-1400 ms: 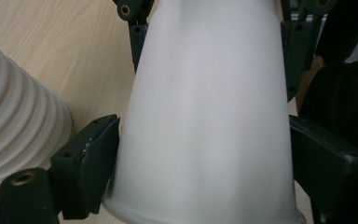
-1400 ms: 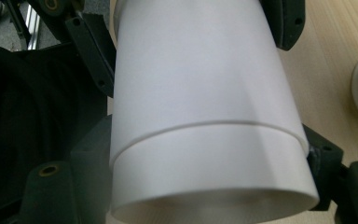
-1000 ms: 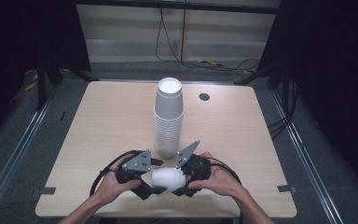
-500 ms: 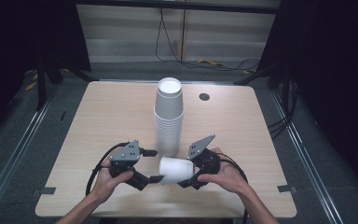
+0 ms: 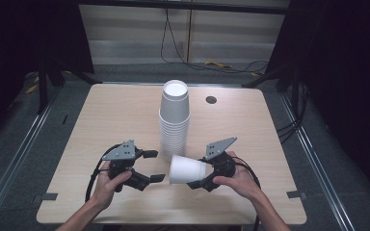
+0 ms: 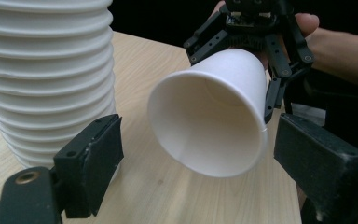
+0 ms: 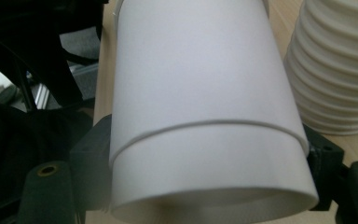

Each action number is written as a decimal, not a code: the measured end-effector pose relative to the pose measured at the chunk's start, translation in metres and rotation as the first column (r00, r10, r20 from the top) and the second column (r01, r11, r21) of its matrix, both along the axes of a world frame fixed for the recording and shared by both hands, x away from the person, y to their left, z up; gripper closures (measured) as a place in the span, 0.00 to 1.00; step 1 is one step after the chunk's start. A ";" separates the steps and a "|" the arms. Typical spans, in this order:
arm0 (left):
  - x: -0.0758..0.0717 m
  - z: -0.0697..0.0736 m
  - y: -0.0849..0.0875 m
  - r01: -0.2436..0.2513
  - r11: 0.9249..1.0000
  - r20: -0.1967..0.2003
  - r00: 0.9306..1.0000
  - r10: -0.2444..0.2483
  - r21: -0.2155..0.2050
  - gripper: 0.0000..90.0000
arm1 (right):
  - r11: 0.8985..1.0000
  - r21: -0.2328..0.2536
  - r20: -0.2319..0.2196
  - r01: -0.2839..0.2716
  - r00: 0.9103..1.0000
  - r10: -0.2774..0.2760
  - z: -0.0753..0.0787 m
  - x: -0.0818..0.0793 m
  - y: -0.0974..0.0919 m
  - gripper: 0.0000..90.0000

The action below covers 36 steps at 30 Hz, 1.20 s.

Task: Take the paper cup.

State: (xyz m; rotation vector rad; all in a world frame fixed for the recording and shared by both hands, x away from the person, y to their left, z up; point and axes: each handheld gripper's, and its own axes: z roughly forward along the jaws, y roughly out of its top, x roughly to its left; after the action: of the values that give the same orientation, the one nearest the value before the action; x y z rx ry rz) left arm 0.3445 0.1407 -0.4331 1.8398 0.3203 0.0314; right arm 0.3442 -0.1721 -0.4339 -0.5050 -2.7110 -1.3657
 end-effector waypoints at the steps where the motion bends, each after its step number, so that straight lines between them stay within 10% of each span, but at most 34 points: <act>1: -0.001 0.001 0.000 -0.005 1.000 0.013 1.000 0.005 0.000 0.17 | 1.000 0.012 0.004 -0.001 1.000 0.001 0.000 0.000 -0.001 0.26; 15: -0.003 0.000 -0.001 -0.027 0.999 0.004 1.000 0.027 -0.041 0.17 | 0.972 0.230 0.066 0.047 0.996 -0.063 -0.004 0.004 -0.012 0.26; 36: -0.004 -0.003 -0.004 -0.038 0.996 -0.021 0.999 0.037 -0.074 0.17 | 0.948 0.319 0.057 0.020 0.998 -0.040 -0.015 0.000 0.001 0.26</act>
State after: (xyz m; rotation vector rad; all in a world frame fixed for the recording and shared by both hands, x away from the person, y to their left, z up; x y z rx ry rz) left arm 0.3408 0.1371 -0.4358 1.7608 0.3654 0.0271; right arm 0.3443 -0.1707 -0.4493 -0.4832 -2.4625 -1.8107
